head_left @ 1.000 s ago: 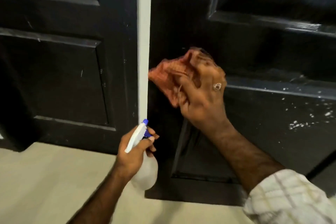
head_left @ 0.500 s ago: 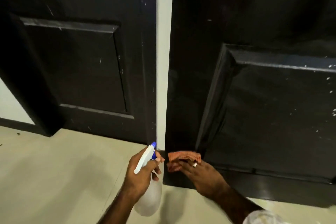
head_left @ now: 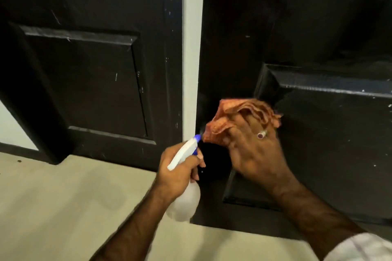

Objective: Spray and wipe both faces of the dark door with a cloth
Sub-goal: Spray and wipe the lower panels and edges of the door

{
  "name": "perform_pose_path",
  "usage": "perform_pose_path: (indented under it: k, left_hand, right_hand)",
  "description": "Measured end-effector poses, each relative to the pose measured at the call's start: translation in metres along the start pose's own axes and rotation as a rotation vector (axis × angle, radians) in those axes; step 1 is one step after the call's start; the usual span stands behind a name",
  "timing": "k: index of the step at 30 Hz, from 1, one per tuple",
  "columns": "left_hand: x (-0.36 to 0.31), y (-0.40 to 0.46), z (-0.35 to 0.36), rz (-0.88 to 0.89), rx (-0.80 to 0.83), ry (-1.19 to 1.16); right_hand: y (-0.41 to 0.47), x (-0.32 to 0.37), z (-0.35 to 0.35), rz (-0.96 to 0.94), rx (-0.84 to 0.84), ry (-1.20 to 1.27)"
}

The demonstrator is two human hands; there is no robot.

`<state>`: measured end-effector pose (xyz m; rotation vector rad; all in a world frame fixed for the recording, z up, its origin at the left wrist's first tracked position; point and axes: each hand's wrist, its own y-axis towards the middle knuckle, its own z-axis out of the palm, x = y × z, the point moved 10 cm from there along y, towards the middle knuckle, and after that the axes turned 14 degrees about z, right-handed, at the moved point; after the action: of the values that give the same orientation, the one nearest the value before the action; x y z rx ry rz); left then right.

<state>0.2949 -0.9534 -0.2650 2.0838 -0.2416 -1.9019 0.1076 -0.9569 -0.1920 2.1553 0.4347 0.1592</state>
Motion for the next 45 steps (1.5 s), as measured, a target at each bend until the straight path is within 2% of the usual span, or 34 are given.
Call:
perform_pose_path:
  k: [5, 8, 10, 14, 16, 17, 19, 22, 25, 26, 27, 30, 32, 34, 36, 38, 39, 40, 41, 45]
  left_hand:
    - [-0.072, 0.017, -0.024, 0.105, -0.064, -0.099]
    - [-0.102, 0.015, -0.034, 0.179, -0.001, -0.054]
    - [-0.103, 0.015, -0.046, 0.175, -0.014, -0.033]
    - [-0.105, 0.008, -0.052, 0.088, -0.055, -0.041]
    - [-0.119, 0.009, -0.049, 0.127, -0.031, -0.006]
    - [-0.126, 0.012, -0.047, 0.133, -0.022, 0.004]
    - [-0.146, 0.015, -0.040, 0.163, 0.003, 0.000]
    - [-0.178, 0.025, -0.031, 0.189, 0.004, -0.036]
    - [-0.197, 0.041, -0.028, 0.210, -0.016, -0.042]
    - [-0.202, 0.044, -0.026, 0.211, -0.022, -0.044]
    - [-0.203, 0.046, -0.023, 0.202, -0.032, -0.042]
    - [-0.201, 0.045, -0.021, 0.131, -0.122, -0.086]
    - [-0.199, 0.049, -0.008, 0.132, -0.041, -0.067]
    - [-0.203, 0.054, 0.009, 0.186, 0.055, -0.046]
    - [-0.208, 0.059, 0.020, 0.199, 0.085, -0.040]
    - [-0.220, 0.063, 0.030, 0.224, 0.111, -0.049]
    - [-0.225, 0.065, 0.032, 0.230, 0.114, -0.052]
    - [-0.229, 0.069, 0.033, 0.237, 0.111, -0.064]
    - [-0.232, 0.072, 0.030, 0.242, 0.096, -0.081]
    - [-0.241, 0.075, 0.012, 0.252, 0.023, -0.102]
  right_hand:
    - [0.119, -0.005, -0.087, 0.219, -0.275, 0.087]
    - [0.135, 0.030, -0.073, 0.169, -0.255, 0.025]
    - [0.096, 0.049, -0.032, 0.034, -0.142, 0.015]
    - [-0.033, 0.048, 0.060, -0.353, 0.343, -0.132]
    - [-0.050, 0.033, 0.058, -0.469, 0.480, -0.156]
    - [-0.040, 0.025, 0.045, -0.495, 0.472, -0.164]
    - [0.011, 0.013, 0.005, -0.461, 0.319, -0.191]
    - [0.120, 0.003, -0.082, -0.176, -0.079, -0.131]
    - [0.180, 0.015, -0.114, 0.136, -0.259, -0.056]
    - [0.181, 0.023, -0.109, 0.174, -0.276, -0.052]
    - [0.169, 0.030, -0.094, 0.149, -0.239, -0.064]
    - [0.100, 0.031, -0.046, -0.139, -0.054, -0.118]
    - [0.068, -0.001, -0.055, -0.237, -0.089, -0.123]
    - [0.061, -0.044, -0.084, -0.181, -0.183, -0.171]
    - [0.076, -0.098, -0.124, 0.063, -0.301, -0.205]
    - [0.101, -0.145, -0.161, 0.484, -0.423, -0.097]
    - [0.112, -0.150, -0.166, 0.632, -0.462, -0.038]
    - [0.123, -0.140, -0.164, 0.686, -0.488, -0.016]
    - [0.134, -0.119, -0.157, 0.648, -0.502, -0.014]
    - [0.147, -0.038, -0.123, 0.254, -0.431, 0.027]
